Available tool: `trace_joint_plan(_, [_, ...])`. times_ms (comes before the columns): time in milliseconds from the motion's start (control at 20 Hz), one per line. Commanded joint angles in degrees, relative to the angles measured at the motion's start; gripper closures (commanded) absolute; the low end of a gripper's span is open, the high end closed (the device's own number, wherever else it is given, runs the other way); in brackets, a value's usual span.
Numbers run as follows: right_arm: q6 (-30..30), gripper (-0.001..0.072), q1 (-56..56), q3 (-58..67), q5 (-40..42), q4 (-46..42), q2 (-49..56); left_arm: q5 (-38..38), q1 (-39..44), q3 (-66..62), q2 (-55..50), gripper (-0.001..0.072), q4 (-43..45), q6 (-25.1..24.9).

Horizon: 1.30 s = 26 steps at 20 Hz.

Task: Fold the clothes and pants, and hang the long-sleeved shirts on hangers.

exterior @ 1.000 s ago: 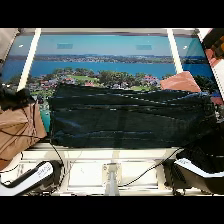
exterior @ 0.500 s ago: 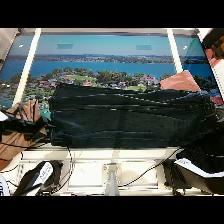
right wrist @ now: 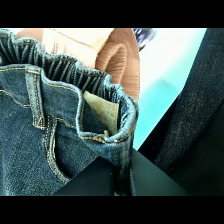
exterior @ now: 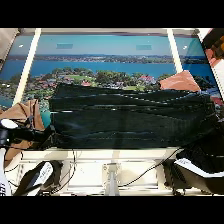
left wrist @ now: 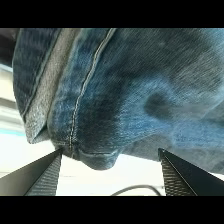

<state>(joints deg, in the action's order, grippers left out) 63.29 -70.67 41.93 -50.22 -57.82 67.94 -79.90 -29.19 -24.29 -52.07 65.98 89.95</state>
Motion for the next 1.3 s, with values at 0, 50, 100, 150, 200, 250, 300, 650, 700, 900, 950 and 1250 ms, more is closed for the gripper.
trace_joint_plan(0, [0.0, 0.0675, 0.0, 0.0, -0.2, 0.0, 0.0, 1.1, -0.1, 2.7, 0.0, 0.0010, 0.0, 0.1])
trace_joint_plan(50, [0.0, 0.0675, 0.0, 0.0, -0.2, 0.0, 0.0, 1.5, -0.1, 2.9, 0.0, 0.0010, 0.0, 0.1])
trace_joint_plan(100, [0.0, 0.0675, 0.0, 0.0, -0.1, 0.0, 0.0, 1.5, -0.1, 2.9, 0.0, 0.0035, 0.0, 0.0])
trace_joint_plan(150, [0.0, 0.0675, 0.0, 0.0, -0.1, 0.0, 0.0, 1.5, -0.1, 2.9, 0.0, 0.0125, 0.0, -0.5])
trace_joint_plan(200, [0.0, 0.0675, 0.0, 0.0, -0.1, -0.1, 0.0, 1.5, -0.1, 3.0, 0.0, 0.0167, 0.1, -1.4])
trace_joint_plan(250, [0.0, 0.0675, 0.0, 0.0, -0.1, -0.1, 0.0, 2.0, -0.1, 3.0, 0.0, 0.0167, 0.7, -1.4])
trace_joint_plan(300, [0.0, 0.0675, 0.0, 0.0, 0.0, -0.1, 0.0, 2.9, -0.1, 3.1, 0.0, 0.0166, 1.1, -1.4])
trace_joint_plan(650, [0.0, 0.0675, 0.0, 0.0, -0.3, 0.0, 0.0, 10.5, -0.1, 3.1, 0.0, 0.0650, -2.1, -3.7])
trace_joint_plan(700, [0.0, 0.0675, 0.0, 0.0, -0.6, 0.0, 0.0, 10.4, -0.1, 3.0, 0.0, 0.0671, -5.6, -5.8])
trace_joint_plan(900, [0.0, 0.0675, 0.0, 0.1, -1.8, 0.0, -0.4, 10.5, -0.1, -0.1, 0.0, 0.0672, -16.5, -9.9])
trace_joint_plan(950, [0.1, 0.0675, 0.0, 0.5, -2.5, 0.0, -0.7, 10.5, -0.2, -1.8, 0.0, 0.0672, -15.3, -9.9])
trace_joint_plan(1250, [4.1, 0.0676, 0.0, 8.2, -10.3, -2.3, -5.2, 7.2, -0.2, -14.6, 0.0, 0.0673, -4.8, -8.7])
